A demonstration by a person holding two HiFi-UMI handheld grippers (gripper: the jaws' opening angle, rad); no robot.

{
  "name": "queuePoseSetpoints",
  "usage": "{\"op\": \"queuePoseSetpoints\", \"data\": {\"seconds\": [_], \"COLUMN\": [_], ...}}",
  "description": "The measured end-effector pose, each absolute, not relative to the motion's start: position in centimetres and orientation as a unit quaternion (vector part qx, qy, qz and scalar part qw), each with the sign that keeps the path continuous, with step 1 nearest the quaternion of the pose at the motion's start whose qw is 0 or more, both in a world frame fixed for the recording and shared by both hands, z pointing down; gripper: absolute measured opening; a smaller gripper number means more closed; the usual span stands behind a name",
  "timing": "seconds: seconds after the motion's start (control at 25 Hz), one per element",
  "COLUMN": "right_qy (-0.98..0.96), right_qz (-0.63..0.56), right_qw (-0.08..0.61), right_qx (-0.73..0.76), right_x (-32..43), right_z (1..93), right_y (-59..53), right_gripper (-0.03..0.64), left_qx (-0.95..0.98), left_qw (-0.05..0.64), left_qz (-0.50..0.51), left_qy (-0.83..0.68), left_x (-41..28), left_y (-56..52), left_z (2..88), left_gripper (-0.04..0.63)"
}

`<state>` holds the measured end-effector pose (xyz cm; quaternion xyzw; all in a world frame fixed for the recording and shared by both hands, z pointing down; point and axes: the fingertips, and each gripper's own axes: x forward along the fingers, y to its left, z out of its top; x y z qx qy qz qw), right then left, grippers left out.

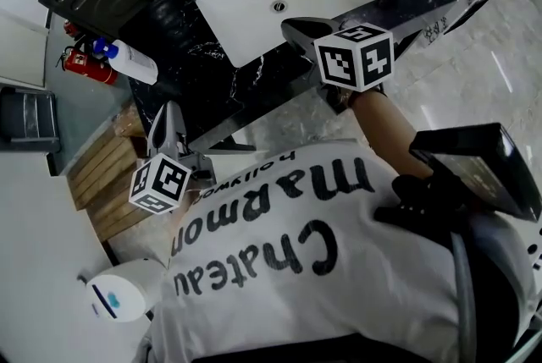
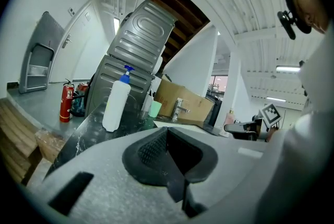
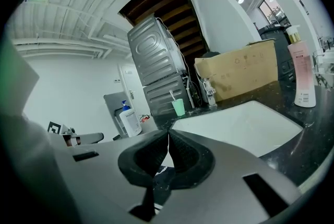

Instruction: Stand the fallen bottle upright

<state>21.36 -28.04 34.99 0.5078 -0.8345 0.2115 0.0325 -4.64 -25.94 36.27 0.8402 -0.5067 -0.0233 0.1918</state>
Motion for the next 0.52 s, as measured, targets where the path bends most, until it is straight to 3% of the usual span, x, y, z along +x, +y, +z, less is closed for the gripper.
{"op": "queuePoseSetpoints", "data": {"seconds": [0.52], "right_qy": [-0.829], "right_qz": [0.223], "right_qw": [0.031], "right_qx": [0.512], "right_x": [22.3], "right_z": [35.9], "right_y": [-28.9], "right_gripper": [0.014], "left_qx": [0.842], "left_qw": [0.198], "left_qz": [-0.019], "left_qy": [-0.502], "left_x": [-3.8], "left_y": [-27.2], "left_z": [36.9], "left_gripper": [0.014]}}
